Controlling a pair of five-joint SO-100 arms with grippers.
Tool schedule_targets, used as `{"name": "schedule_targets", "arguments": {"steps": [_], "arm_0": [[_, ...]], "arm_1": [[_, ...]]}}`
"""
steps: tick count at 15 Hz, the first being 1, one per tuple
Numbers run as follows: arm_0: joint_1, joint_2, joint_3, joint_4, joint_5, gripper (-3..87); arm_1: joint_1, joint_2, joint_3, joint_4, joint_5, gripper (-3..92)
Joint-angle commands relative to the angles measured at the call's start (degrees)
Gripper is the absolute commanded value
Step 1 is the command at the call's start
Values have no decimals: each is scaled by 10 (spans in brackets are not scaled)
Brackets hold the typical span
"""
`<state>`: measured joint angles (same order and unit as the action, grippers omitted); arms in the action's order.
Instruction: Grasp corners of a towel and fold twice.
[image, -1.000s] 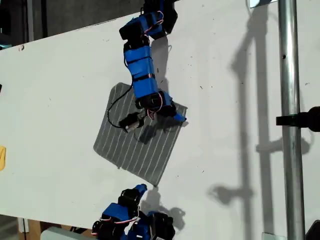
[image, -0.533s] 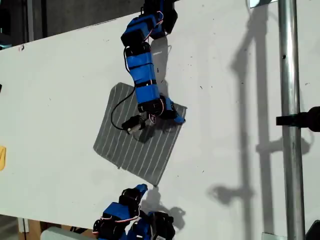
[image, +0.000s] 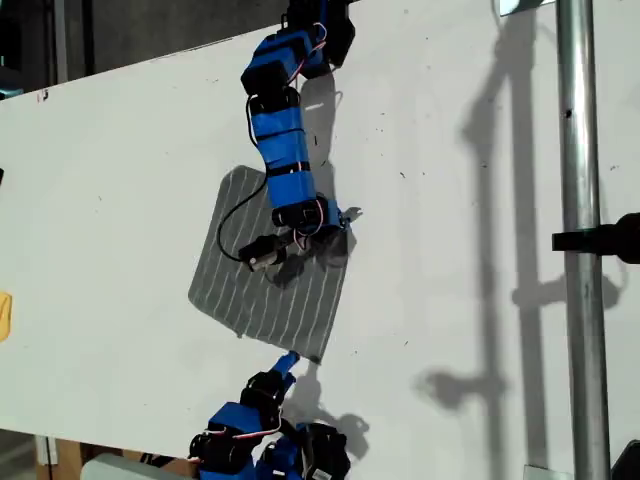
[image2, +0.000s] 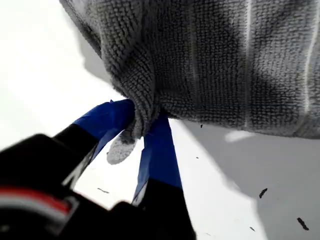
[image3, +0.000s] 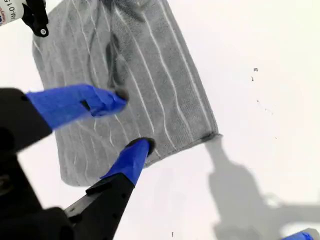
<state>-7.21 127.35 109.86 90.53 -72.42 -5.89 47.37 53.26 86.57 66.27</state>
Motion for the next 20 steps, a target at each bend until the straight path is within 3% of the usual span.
{"name": "schedule_targets", "arguments": {"steps": [1, 4, 12, 20], "arm_0": [[4, 1, -5, -2, 18, 289], [12, -59, 13, -8, 27, 327], [-81, -69, 245, -228, 65, 272], [-63, -236, 224, -331, 39, 214]], "arm_1": [[-6, 11, -26, 0, -5, -2], [-12, 18, -26, -5, -2, -2], [-23, 41, -26, -14, -1, -2], [-26, 49, -25, -15, 0, -2]]}}
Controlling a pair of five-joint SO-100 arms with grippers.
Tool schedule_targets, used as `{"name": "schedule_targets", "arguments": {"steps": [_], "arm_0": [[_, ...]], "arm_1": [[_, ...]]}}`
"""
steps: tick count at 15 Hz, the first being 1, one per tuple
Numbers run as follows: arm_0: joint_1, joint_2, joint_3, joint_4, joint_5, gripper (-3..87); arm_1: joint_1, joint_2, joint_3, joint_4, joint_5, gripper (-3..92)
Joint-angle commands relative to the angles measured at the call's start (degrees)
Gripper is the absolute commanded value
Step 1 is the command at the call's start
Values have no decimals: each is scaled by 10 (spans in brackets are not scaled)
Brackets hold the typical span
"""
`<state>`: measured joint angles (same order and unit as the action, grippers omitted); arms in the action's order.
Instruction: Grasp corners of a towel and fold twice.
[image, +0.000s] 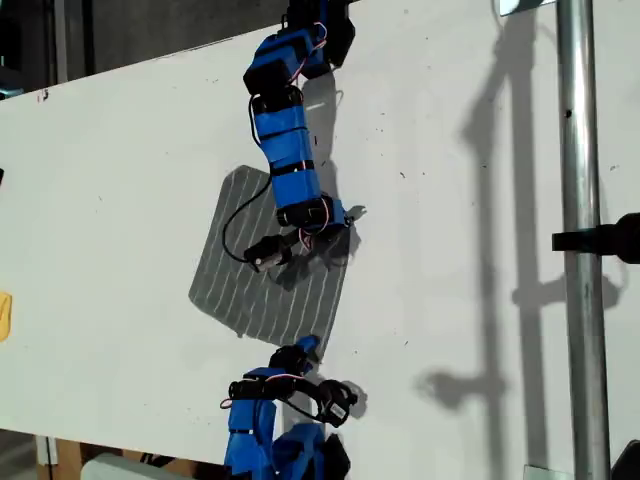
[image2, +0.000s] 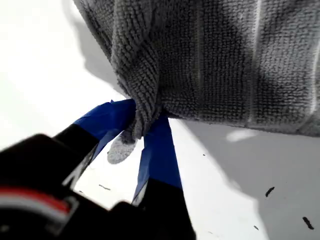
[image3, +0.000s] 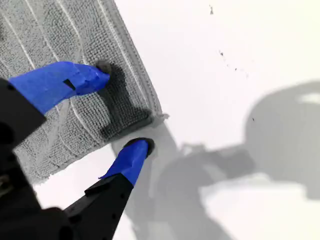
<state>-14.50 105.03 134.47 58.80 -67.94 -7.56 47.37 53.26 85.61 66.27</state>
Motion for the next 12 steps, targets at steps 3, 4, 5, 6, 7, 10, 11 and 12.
{"name": "schedule_targets", "arguments": {"steps": [3, 4, 5, 6, 7, 10, 11, 12], "arm_0": [[19, -41, -31, -33, -22, 46], [25, -41, -33, -33, -28, -28], [34, -40, -37, -33, -33, -28], [41, -30, -40, -33, -38, -28], [49, -15, -46, -33, -43, -28], [87, 52, -98, 3, -44, -28], [106, 68, -131, 32, -58, -28], [133, 76, -161, 56, -76, -28]], "arm_1": [[-11, 49, -24, -5, 0, -2], [-11, 49, -24, -5, 2, -2], [-11, 50, -22, -5, 3, -2], [-11, 52, -18, -4, 7, -2], [-9, 57, -12, 2, 12, -2], [-2, 121, 18, 32, 15, -2], [-11, 147, 18, 46, 13, -2], [-33, 171, 19, 47, 15, -2]]}}
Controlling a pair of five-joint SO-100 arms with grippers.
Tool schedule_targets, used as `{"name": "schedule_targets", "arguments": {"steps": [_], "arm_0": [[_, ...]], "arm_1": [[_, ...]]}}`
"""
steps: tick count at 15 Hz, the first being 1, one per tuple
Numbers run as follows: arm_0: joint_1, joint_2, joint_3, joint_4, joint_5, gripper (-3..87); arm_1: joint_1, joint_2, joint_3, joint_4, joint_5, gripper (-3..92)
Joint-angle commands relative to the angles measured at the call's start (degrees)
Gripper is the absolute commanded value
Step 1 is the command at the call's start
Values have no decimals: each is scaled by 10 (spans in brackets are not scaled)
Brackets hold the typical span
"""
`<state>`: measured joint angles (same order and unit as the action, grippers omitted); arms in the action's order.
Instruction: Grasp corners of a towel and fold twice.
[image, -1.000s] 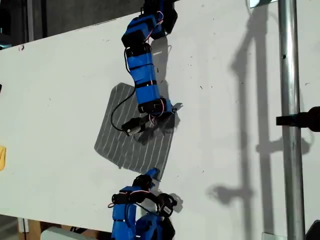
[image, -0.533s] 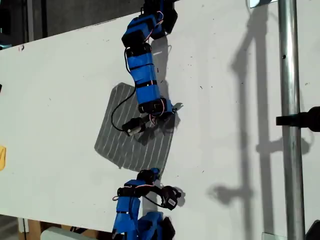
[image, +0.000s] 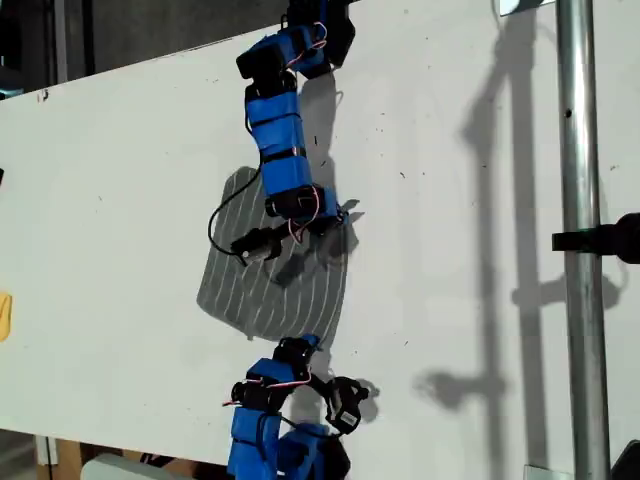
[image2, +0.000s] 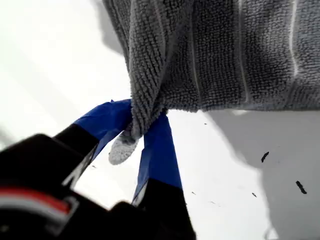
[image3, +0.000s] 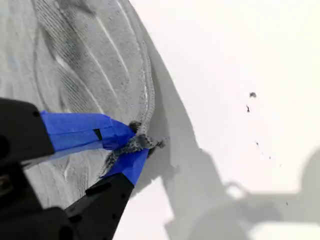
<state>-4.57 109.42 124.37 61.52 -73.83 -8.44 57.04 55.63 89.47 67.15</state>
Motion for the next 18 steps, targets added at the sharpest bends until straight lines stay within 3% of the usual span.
{"name": "schedule_targets", "arguments": {"steps": [1, 4, 6, 11, 15, 18], "arm_0": [[65, 31, -91, 54, -43, -28], [155, 23, -161, 89, -149, -28], [145, 8, -186, 122, -154, -28], [-34, -37, -229, 120, 37, -28], [-152, -177, -394, 121, 205, -28], [-222, -244, -504, 149, 274, -28]], "arm_1": [[-61, 83, -11, -18, 7, -2], [-156, 63, -44, -98, 32, -2], [-144, 89, -19, -52, 66, -2], [2, 189, 110, 140, 105, -2], [113, 231, 176, 198, 82, -2], [208, 298, 216, 191, 27, -2]]}}
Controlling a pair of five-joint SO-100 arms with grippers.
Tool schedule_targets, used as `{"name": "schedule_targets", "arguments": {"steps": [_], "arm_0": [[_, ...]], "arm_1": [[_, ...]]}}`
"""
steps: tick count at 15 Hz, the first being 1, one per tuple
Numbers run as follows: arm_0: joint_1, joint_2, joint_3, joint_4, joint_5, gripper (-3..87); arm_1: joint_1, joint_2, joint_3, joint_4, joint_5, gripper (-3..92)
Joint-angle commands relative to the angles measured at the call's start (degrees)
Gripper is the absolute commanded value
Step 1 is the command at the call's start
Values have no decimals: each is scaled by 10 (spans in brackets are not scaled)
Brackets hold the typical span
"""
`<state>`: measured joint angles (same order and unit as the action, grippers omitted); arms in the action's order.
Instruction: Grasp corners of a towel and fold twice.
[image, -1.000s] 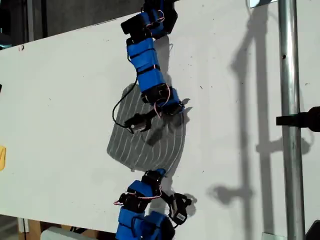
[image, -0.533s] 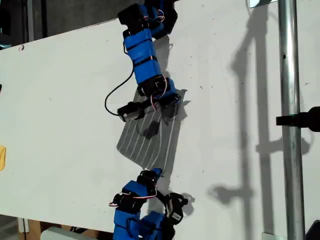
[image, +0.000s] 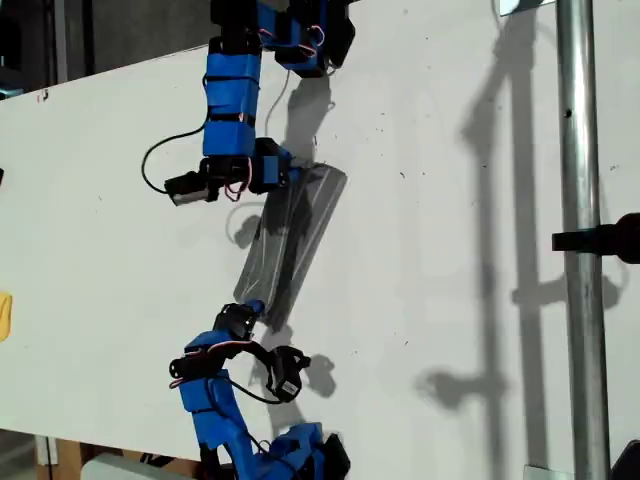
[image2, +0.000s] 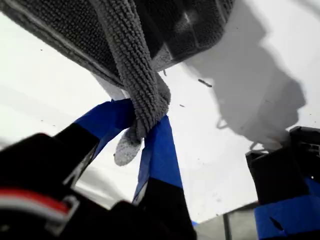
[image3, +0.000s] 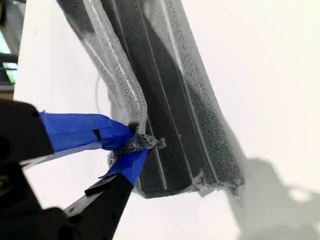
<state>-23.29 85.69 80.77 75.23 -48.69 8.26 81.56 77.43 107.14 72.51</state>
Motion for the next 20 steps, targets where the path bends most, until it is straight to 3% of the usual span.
{"name": "schedule_targets", "arguments": {"steps": [1, 3, 5, 10, 13, 20], "arm_0": [[-57, -19, -91, 15, 41, -28], [-93, -45, -138, 24, 69, -28], [-107, -59, -152, 34, 80, -28], [-88, -61, -64, -7, 63, -28], [-97, -66, 4, -57, 63, -28], [-88, -111, 18, -79, 46, -28]], "arm_1": [[76, 67, -4, 12, -55, -2], [142, 99, -4, 6, -115, -2], [152, 105, 4, -4, -139, -2], [44, -24, 39, -66, -69, -2], [31, -88, 42, -93, -55, -2], [18, -134, 57, -130, -47, -2]]}}
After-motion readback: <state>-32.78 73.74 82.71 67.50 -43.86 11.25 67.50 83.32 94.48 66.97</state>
